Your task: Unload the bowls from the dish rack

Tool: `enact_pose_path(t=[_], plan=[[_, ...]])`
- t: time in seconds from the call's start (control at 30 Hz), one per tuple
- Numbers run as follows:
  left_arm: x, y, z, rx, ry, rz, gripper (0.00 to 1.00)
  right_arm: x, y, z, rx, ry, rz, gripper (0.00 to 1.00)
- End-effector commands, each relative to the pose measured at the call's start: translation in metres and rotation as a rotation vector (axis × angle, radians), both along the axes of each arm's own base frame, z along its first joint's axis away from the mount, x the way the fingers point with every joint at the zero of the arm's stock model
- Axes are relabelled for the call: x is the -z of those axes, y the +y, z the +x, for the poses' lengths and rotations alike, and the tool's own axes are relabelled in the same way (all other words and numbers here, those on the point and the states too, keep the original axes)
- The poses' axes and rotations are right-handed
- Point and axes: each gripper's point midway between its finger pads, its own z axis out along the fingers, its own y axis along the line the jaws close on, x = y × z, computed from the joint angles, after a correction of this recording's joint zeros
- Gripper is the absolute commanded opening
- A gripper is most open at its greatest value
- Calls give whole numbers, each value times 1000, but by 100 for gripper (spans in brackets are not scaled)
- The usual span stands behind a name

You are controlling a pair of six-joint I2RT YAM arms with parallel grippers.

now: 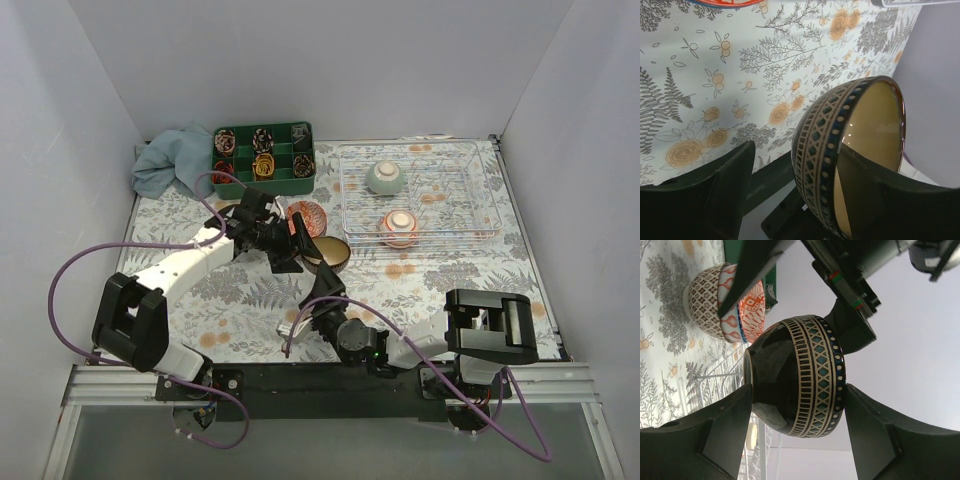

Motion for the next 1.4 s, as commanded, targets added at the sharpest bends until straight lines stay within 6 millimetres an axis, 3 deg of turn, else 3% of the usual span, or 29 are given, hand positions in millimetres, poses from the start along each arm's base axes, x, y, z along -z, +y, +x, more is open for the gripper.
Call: enact_pose_path(t=[0.0,0.27,0.43,0.53,0.63,0.67,0.77,0.87,1.07,1.33,1.37], plan=[[-10,9,8,-15,-76,91,60,-37,-8,-3,14,-51,211,1],[-13,16,15,-26,-120,144,33,-34,-6,-4,14,-59,200,1],[-11,16,13,-19,-121,149,8,-34,-5,-5,11,-69,195,1],[-13,17,15,-20,-135,155,0,-33,-5,-6,11,-68,192,5],[-18,20,18,-30,-165,166,0,-33,-4,-7,6,-72,193,15],[-20,20,19,-35,-177,170,0,-32,-5,-7,7,-74,191,31],[-28,27,26,-61,-225,195,0,-33,-4,-8,5,-75,194,62],[-36,33,32,-84,-271,226,0,-32,-5,-8,7,-71,192,77],[-51,44,43,-139,-338,267,0,-18,-3,-11,-8,-14,169,89],[-70,56,53,-198,-416,309,0,-5,-5,-14,-23,133,196,92],[-72,59,55,-209,-425,319,0,5,-6,-14,-20,176,179,92]])
